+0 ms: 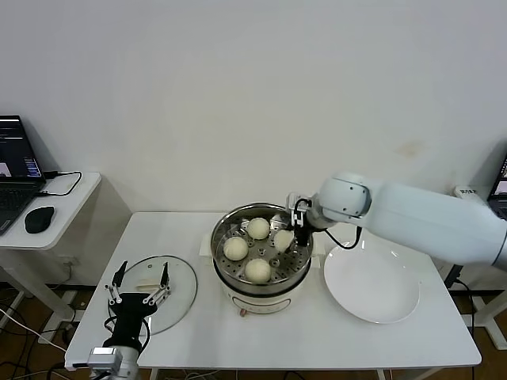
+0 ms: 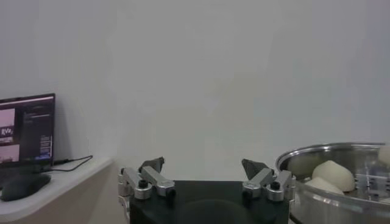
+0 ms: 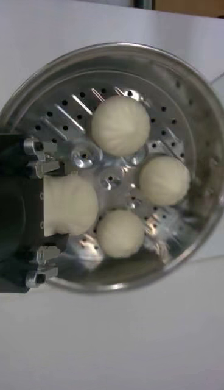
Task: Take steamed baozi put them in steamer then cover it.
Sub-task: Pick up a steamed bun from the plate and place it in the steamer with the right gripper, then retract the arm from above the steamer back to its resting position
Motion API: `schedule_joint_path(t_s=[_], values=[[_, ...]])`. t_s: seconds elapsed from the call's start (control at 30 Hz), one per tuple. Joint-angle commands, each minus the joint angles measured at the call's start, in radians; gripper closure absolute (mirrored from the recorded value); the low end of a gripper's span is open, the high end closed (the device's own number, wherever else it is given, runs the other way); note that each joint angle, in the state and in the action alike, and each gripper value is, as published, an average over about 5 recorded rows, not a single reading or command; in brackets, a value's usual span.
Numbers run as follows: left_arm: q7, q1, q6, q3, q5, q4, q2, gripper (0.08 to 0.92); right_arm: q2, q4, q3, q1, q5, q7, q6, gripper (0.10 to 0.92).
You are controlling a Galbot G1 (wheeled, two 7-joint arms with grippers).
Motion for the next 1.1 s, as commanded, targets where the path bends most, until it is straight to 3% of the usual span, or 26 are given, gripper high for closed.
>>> schedule_joint_path(t_s=[0.03, 0.33, 0.63, 0.87, 1.0, 1.1], values=[[0.000, 0.001, -0.001, 0.000, 0.000, -0.003, -0.001, 0.177, 0.027, -0.034, 0.007, -0.068, -0.032, 0.029, -0.015, 0.432], [-0.001, 0.005, -0.001, -0.005, 0.000, -0.006, 0.000, 0.177, 0.019, -0.031, 0.055, -0.084, -0.047, 0.040, -0.015, 0.367], [-0.005, 0.000, 0.000, -0.005, -0.001, 0.002, 0.003, 0.177, -0.119, 0.097, 0.159, -0.034, -0.009, 0.053, -0.012, 0.210], [-0.008, -0.006, 0.000, -0.003, 0.000, 0.012, 0.003, 0.177, -0.372, 0.278, 0.475, -0.317, 0.086, 0.365, 0.094, 0.203], [-0.009, -0.009, -0.002, -0.003, 0.005, 0.022, 0.002, 0.177, -0.480, 0.359, 0.788, -0.703, 0.104, 0.569, 0.301, 0.202], [-0.012, -0.012, -0.007, -0.001, 0.015, 0.037, 0.000, 0.177, -0.472, 0.384, 1.139, -1.095, 0.059, 0.663, 0.474, 0.203]])
